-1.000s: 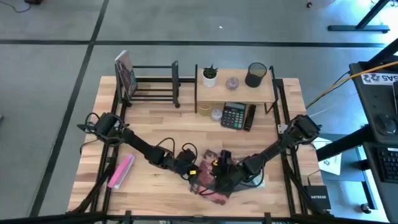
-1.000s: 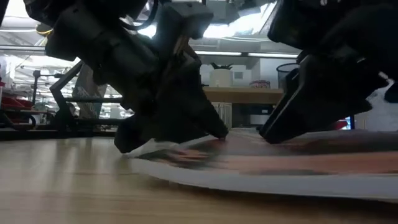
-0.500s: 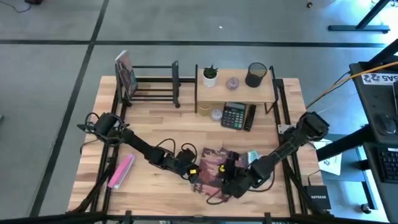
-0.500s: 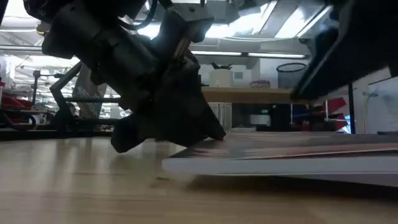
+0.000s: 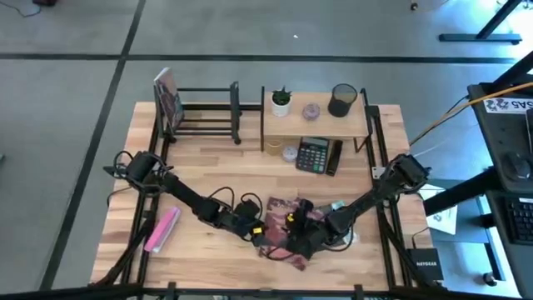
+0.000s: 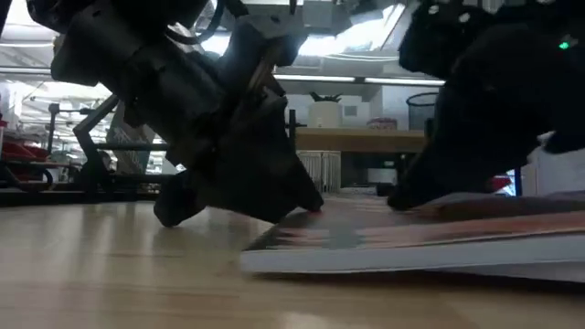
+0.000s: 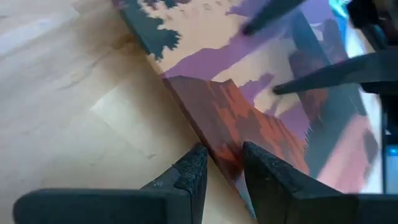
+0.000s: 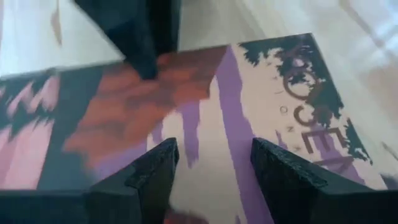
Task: Stock shelves
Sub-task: Put the purple book into the book holder
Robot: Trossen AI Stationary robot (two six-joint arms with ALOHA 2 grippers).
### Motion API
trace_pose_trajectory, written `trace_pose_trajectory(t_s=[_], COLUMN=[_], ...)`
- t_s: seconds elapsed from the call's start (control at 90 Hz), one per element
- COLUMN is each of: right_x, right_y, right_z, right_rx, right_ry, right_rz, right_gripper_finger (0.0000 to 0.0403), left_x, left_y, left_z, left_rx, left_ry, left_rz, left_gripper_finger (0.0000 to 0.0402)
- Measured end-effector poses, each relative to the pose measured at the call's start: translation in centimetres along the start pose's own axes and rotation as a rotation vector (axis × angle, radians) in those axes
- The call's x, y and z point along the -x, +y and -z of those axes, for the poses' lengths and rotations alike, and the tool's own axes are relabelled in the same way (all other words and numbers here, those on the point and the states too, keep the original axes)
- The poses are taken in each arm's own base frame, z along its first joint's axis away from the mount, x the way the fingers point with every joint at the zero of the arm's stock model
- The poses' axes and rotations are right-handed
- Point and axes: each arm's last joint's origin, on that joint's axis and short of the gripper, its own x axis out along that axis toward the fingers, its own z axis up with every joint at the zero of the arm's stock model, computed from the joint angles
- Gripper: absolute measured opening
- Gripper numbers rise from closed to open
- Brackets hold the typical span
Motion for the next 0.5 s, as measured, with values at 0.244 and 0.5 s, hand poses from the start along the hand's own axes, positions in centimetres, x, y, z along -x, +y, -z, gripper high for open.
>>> trace_pose_trajectory(t_s=[0.244,0.5], right_x=[0.3,5.2], right_y=[-0.4,0.3], right_z=[-0.8,-1.4], right_rx=[0.034,0.034], right_ry=[-0.043,-0.057], right_rz=[0.017,-0.057], right_gripper_finger=[0.0198,0.0198], left_x=[0.0,0.0], left_y=[-0.1,-0.1], left_z=[-0.2,-0.2], left_rx=[0.010,0.014], left_ry=[-0.012,-0.013], left_rz=[0.007,-0.008], left_gripper_finger=[0.0082,0.0095])
